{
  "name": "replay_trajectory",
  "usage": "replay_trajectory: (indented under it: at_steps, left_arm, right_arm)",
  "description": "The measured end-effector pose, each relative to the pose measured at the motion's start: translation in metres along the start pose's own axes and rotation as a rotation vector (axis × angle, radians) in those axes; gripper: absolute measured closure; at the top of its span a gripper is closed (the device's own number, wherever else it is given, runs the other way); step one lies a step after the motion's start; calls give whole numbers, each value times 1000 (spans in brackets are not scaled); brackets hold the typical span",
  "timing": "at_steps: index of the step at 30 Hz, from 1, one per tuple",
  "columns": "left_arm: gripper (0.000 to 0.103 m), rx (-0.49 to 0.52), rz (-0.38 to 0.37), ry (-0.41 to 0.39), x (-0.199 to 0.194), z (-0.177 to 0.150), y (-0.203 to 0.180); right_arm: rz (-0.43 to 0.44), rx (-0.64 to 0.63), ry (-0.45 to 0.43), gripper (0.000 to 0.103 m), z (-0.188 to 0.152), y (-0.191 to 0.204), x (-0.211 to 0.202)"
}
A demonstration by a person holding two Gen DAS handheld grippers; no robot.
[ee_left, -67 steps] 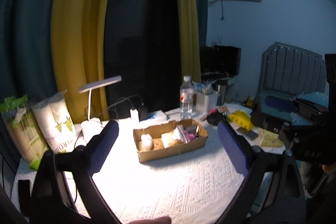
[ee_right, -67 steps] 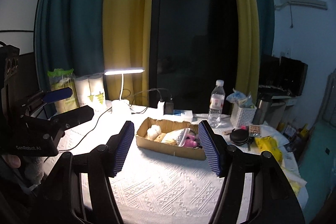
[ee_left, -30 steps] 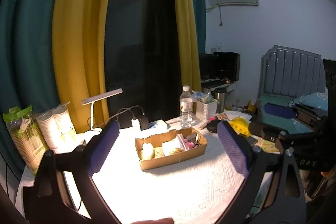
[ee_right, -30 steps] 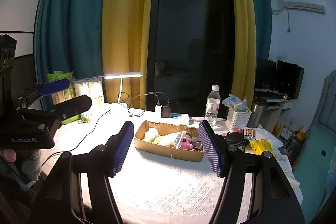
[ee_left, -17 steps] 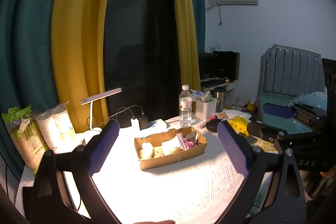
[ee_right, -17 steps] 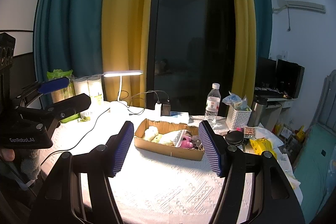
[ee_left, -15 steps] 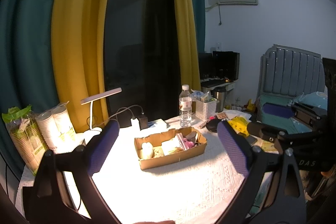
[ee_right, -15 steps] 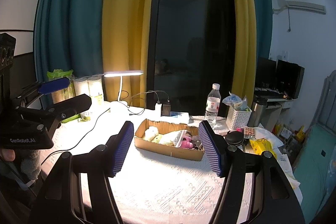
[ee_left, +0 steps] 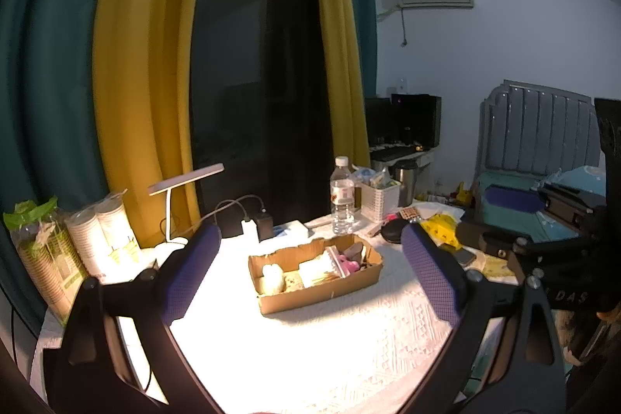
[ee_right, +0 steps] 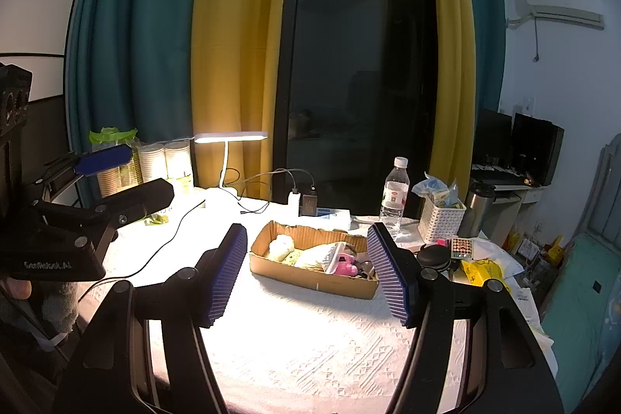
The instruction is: Organize soft objects
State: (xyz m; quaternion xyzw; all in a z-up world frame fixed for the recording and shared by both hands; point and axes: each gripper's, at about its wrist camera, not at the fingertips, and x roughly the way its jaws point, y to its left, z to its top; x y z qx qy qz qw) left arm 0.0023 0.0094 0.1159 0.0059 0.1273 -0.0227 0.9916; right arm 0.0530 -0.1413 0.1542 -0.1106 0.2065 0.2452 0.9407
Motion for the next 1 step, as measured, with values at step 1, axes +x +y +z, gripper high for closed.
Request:
replay_trajectory:
  at_steps: [1]
  left_arm:
    - [7,4,-2,3,1,0,-1]
  right_arm:
    - [0,-1,1,35,1,-1,1]
